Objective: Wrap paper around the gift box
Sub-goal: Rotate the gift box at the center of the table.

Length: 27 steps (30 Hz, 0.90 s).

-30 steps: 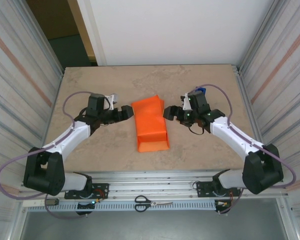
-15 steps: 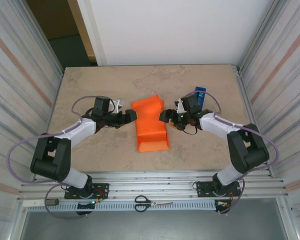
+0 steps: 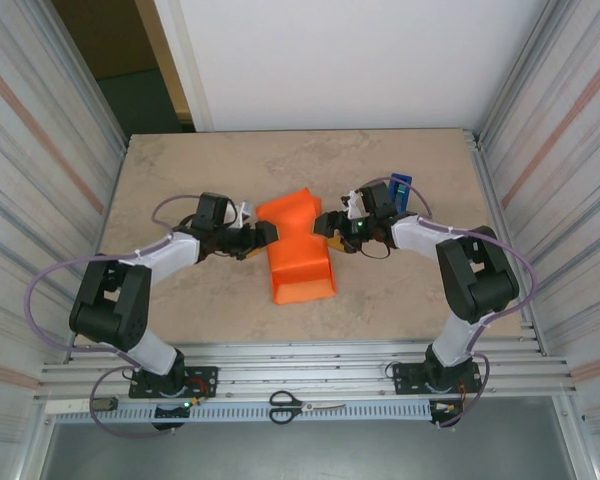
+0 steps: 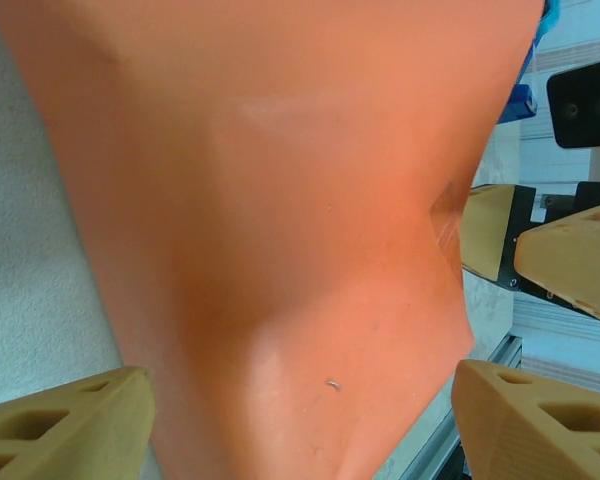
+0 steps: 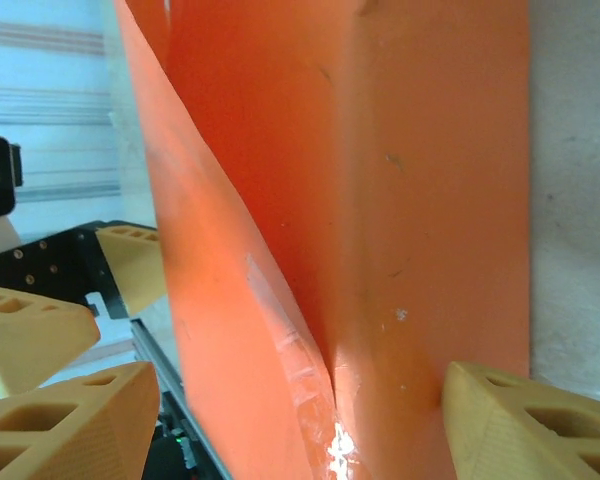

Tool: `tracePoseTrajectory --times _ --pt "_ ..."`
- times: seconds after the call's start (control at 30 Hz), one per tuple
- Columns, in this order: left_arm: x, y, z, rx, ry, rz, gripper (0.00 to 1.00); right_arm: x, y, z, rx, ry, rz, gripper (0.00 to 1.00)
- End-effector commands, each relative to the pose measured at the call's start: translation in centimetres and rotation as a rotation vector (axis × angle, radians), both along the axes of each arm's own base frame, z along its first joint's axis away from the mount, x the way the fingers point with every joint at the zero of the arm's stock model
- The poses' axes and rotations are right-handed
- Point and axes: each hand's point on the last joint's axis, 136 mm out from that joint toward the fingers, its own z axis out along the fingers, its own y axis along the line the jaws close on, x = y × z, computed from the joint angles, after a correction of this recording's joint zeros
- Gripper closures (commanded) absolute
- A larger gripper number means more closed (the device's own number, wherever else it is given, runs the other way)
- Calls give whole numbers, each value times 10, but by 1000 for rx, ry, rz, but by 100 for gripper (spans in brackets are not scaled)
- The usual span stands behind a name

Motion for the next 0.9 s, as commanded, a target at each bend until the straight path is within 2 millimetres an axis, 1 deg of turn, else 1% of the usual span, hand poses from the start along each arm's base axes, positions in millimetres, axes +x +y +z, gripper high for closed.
tracePoseTrajectory --times 0.0,0.07,0.17,0.23,0.3,0.37,0.43,0.47,0.6,0.67,0.73,0.87 --pt "2 0 15 14 -49 -13 22 9 8 23 57 -35 23 25" --pt "0 3 11 34 -37 0 21 7 -4 22 -14 -43 -14 25" --pt "-2 9 13 46 -40 35 20 -2 -24 31 -131 -138 -55 24" --pt "-5 13 13 61 -47 58 19 -12 -35 43 -219 -259 -60 24" --pt "-10 15 8 78 -40 76 18 -26 -49 46 -335 -358 -61 27" --pt "-16 14 5 81 -32 70 18 -44 -54 41 -403 -429 -13 30" --pt "-21 12 4 92 -40 66 19 -57 -61 30 -449 -445 2 36" --pt "-22 12 5 97 -54 67 19 -66 -63 24 -467 -448 7 37" --pt "-27 19 9 105 -103 100 18 -91 -58 6 -509 -494 67 38" --pt "-30 21 11 105 -112 99 18 -96 -55 -2 -526 -504 80 42" --pt "-32 22 10 106 -114 103 18 -96 -51 -9 -536 -510 81 45" --pt "-37 27 7 120 -114 113 17 -97 -41 -17 -543 -527 106 45"
